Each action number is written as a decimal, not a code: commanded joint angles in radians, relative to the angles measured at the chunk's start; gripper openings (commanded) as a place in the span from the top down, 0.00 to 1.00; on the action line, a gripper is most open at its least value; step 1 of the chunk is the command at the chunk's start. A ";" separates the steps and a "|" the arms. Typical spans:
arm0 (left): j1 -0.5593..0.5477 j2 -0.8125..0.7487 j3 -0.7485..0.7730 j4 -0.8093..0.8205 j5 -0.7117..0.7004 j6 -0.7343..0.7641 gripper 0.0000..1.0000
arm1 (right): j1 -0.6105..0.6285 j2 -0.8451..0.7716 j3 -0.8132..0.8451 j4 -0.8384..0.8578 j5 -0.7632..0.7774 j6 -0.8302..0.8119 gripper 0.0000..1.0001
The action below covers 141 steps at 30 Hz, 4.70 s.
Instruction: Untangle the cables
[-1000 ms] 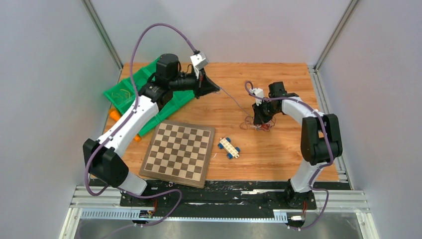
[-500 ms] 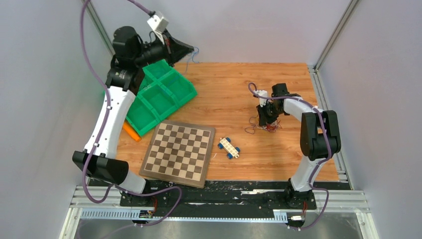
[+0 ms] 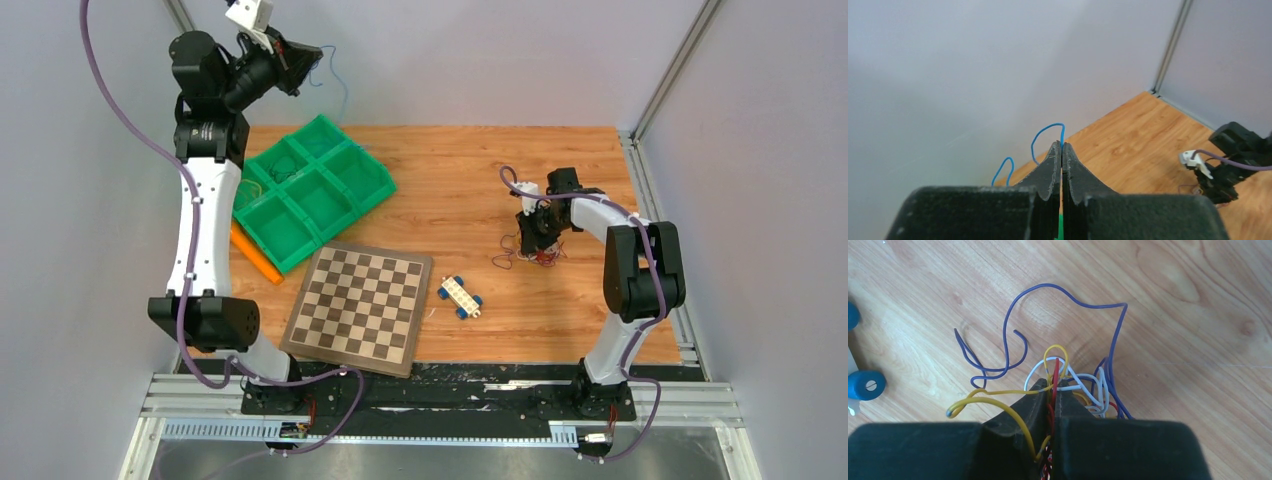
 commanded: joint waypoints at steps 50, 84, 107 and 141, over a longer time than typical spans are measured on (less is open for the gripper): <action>0.186 0.690 0.033 0.051 0.035 0.082 0.76 | -0.006 0.104 0.188 -0.192 -0.038 -0.003 0.94; -0.544 -0.145 -0.812 0.502 0.333 0.051 0.33 | 0.202 -0.371 0.190 -0.186 -0.538 -0.055 1.00; -0.705 -0.061 -0.769 0.549 0.144 -0.007 0.38 | 0.256 -0.439 0.126 -0.180 -0.544 -0.051 0.99; -0.469 -0.171 -0.343 0.364 0.230 -0.297 1.00 | 0.091 -0.098 0.033 -0.108 -0.179 -0.061 0.86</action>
